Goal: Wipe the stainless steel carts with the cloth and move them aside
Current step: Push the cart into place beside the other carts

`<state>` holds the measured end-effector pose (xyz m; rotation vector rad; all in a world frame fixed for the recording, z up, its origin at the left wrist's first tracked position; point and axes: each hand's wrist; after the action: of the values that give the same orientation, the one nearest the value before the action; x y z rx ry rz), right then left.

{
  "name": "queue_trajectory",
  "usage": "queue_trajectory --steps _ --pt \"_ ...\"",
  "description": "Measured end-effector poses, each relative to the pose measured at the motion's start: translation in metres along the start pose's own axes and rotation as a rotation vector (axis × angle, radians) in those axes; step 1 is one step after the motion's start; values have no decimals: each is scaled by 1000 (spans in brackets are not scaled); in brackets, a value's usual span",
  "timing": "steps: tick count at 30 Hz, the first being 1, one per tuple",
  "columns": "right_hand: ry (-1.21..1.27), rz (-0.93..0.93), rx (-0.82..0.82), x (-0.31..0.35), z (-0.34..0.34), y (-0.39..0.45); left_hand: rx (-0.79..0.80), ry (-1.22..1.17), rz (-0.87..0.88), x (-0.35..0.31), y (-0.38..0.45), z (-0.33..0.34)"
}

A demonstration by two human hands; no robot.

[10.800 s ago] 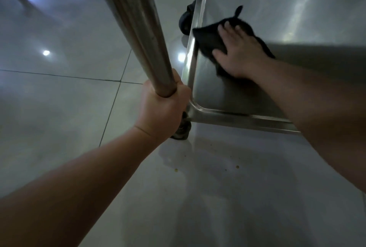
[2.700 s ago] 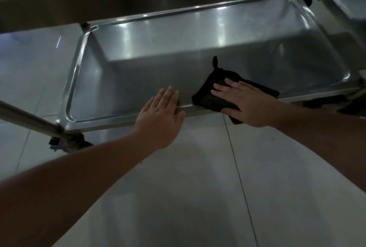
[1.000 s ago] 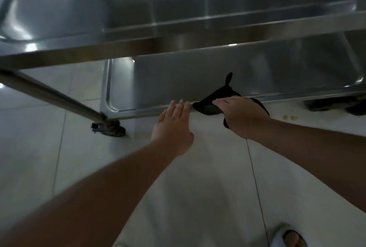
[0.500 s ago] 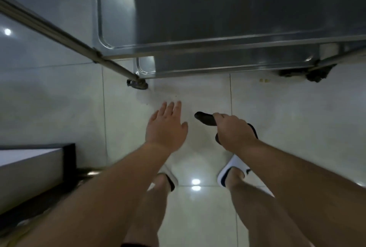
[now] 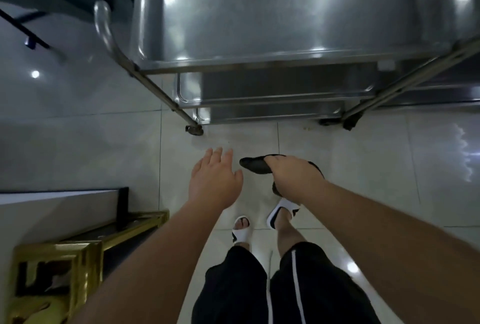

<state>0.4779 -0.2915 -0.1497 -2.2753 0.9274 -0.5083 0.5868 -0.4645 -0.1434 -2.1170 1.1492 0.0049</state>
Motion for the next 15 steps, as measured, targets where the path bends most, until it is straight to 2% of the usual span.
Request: queue_trajectory --steps 7,15 --pt "-76 27 -33 -8 -46 -89 -63 38 174 -10 -48 -46" --pt "180 171 -207 -54 -58 -181 -54 -26 321 -99 -62 -60"
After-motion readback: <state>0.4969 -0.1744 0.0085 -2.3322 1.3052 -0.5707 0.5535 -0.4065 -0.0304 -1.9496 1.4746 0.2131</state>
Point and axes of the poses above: each hand's wrist, its own y-axis towards the middle knuckle, its own z-axis out of the palm, x = y × z, and after that the axes turned 13 degrees about -y, right-handed
